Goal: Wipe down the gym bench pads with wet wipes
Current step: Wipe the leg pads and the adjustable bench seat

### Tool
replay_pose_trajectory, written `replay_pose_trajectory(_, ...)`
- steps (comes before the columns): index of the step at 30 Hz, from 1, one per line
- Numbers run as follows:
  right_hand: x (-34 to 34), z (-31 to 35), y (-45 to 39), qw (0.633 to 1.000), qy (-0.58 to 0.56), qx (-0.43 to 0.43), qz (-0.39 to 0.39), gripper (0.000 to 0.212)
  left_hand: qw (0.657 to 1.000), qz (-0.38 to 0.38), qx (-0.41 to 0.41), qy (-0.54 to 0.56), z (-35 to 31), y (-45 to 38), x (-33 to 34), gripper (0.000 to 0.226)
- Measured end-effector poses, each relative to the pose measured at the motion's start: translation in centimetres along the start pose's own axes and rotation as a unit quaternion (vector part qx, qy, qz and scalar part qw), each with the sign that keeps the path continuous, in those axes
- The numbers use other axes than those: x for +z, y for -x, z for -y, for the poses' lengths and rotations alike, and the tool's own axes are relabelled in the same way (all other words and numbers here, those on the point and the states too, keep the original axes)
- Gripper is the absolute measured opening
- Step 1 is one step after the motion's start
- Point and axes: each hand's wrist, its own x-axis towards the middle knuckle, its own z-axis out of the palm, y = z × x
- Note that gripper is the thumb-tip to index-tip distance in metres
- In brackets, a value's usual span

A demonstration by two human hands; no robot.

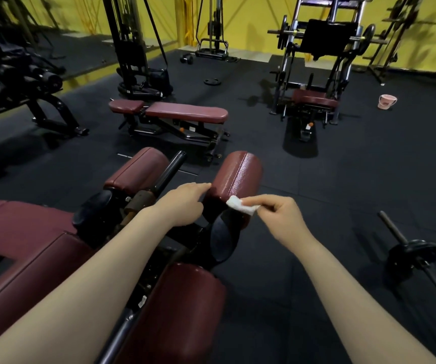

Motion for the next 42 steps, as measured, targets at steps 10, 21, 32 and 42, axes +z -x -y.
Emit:
replay_pose_trajectory(10, 3.0, 6.9, 5.3, 0.991, -0.118, 0.062, -0.002, 0.019, 0.939, -0.114, 0.116, 0.303, -1.3, 12.0, -0.9, 0.033)
replay_pose_trajectory(21, 17.9, 15.2, 11.9, 0.996, -0.038, 0.046, 0.064, 0.012, 0.942, -0.148, 0.063, 0.295, 9.3, 24.7, -2.3, 0.022)
replay_pose_trajectory(32, 34.1, 20.8, 18.2, 0.991, -0.097, 0.092, 0.031, 0.007, 0.903, -0.167, -0.027, 0.395, 24.8, 35.4, -5.1, 0.010)
replay_pose_trajectory(42, 41.0, 20.0, 17.5, 0.967, -0.204, 0.139, 0.066, 0.018, 0.920, -0.141, -0.019, 0.366, 30.5, 33.6, -4.9, 0.007)
